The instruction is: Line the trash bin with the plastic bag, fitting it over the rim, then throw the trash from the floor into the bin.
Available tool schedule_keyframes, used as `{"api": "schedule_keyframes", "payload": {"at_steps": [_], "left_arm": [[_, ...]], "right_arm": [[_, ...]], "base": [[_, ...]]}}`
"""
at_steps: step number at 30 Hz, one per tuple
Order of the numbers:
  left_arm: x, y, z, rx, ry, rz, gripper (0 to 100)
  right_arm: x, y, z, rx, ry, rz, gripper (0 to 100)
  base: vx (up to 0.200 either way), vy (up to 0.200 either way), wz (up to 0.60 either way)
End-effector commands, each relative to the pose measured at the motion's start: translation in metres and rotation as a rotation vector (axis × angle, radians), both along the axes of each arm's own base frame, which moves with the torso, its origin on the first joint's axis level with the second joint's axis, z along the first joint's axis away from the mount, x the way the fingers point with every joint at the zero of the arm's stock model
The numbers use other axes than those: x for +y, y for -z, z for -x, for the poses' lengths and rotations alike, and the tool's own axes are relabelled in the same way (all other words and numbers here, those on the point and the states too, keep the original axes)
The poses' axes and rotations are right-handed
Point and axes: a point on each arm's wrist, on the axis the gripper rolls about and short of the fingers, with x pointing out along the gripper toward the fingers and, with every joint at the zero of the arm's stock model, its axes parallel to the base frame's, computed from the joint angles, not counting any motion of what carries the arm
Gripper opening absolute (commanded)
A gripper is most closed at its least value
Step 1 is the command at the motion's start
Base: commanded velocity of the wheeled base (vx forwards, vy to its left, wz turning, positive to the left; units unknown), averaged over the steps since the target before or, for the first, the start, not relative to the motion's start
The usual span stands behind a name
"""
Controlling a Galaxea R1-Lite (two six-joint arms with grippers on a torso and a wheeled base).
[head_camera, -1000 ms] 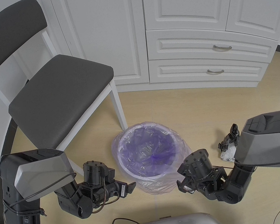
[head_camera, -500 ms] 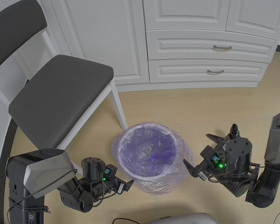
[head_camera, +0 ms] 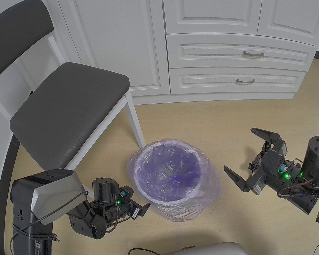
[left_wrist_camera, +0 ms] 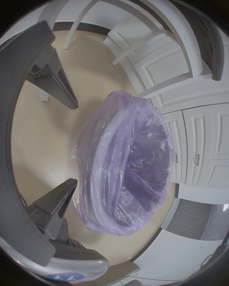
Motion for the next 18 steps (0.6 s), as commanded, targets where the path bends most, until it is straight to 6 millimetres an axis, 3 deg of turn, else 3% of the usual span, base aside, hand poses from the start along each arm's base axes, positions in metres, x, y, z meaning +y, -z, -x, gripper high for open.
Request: {"api": "schedule_keyframes", "payload": {"at_steps": [1, 11, 12, 18], "left_arm": [[0.003, 0.014, -0.008, -0.005, 0.006, -0.032, 100], [-0.003, 0.01, -0.019, -0.047, 0.017, -0.02, 100], [-0.003, 0.009, -0.02, -0.051, 0.018, -0.017, 0], [-0.006, 0.006, -0.023, -0.066, 0.023, -0.013, 0]], "right_arm": [[-0.008, -0.015, 0.01, -0.054, -0.007, -0.032, 100], [-0.01, -0.016, 0.01, -0.061, -0.004, -0.034, 100], [-0.011, -0.017, 0.009, -0.064, 0.002, -0.036, 100], [-0.016, -0.024, 0.01, -0.087, 0.016, -0.05, 100]], "base": [[0.0, 0.0, 0.0], [0.0, 0.0, 0.0], [0.0, 0.0, 0.0], [0.0, 0.0, 0.0]]}}
